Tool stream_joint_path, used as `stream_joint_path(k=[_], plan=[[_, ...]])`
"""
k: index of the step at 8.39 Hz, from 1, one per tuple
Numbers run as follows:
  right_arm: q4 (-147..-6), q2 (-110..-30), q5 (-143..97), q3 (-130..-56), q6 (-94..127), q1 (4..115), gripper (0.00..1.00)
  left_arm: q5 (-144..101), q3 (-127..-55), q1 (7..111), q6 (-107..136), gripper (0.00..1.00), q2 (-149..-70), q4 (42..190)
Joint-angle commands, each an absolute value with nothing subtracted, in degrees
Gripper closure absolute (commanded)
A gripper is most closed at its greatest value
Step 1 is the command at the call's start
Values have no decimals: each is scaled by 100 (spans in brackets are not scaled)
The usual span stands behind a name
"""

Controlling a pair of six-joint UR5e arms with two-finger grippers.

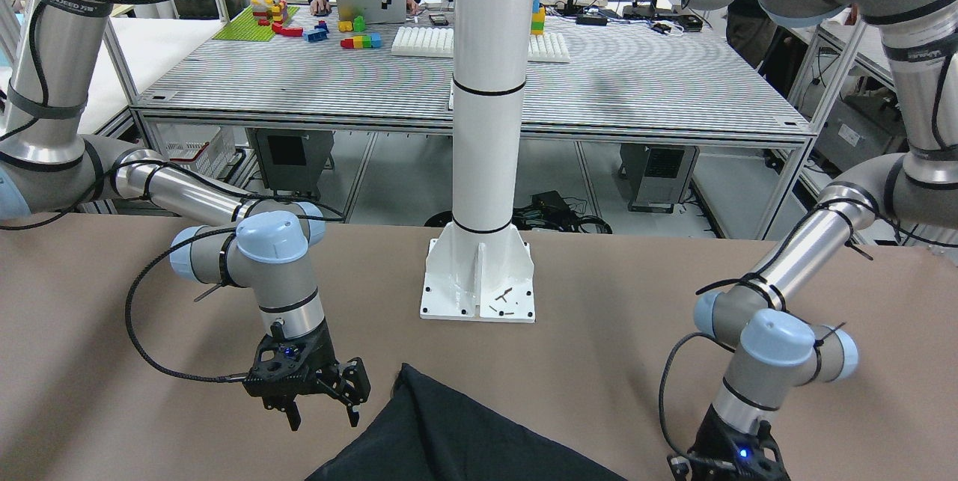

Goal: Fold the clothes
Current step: 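Lower the hem onto the shirt and release with the left gripper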

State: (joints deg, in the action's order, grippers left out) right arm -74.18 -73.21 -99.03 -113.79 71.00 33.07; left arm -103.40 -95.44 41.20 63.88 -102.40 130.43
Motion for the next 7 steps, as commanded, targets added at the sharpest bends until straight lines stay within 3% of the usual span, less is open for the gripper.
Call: stream_joint_path(k=[1, 3, 4, 5, 6, 7], plan=[[-7418, -7304, -9783, -11373, 7119, 3208, 6, -10713, -7059, 5078, 5592, 100, -12323, 13078], [-7418, -7286, -9730, -11364, 7145, 3156, 6, -10644, -5019, 5176, 5528, 100, -14081, 13139], [-7418, -7286, -9712, -11356, 7146, 3155, 6, -10635, -4505, 5185, 5502, 100, -14472, 13192], [-7409, -7277, -9712, -11329, 7146, 3155, 6, -10678, -4483, 5273, 5380, 100, -14502, 13210], [-7409, -7277, -9703, -11294, 7154, 3155, 6, -10705, -4543, 5378, 4944, 87, -14458, 13236], [-7409, -7277, -9677, -11242, 7154, 3103, 6, -10722, -4814, 5431, 4678, 17, -14180, 13306]])
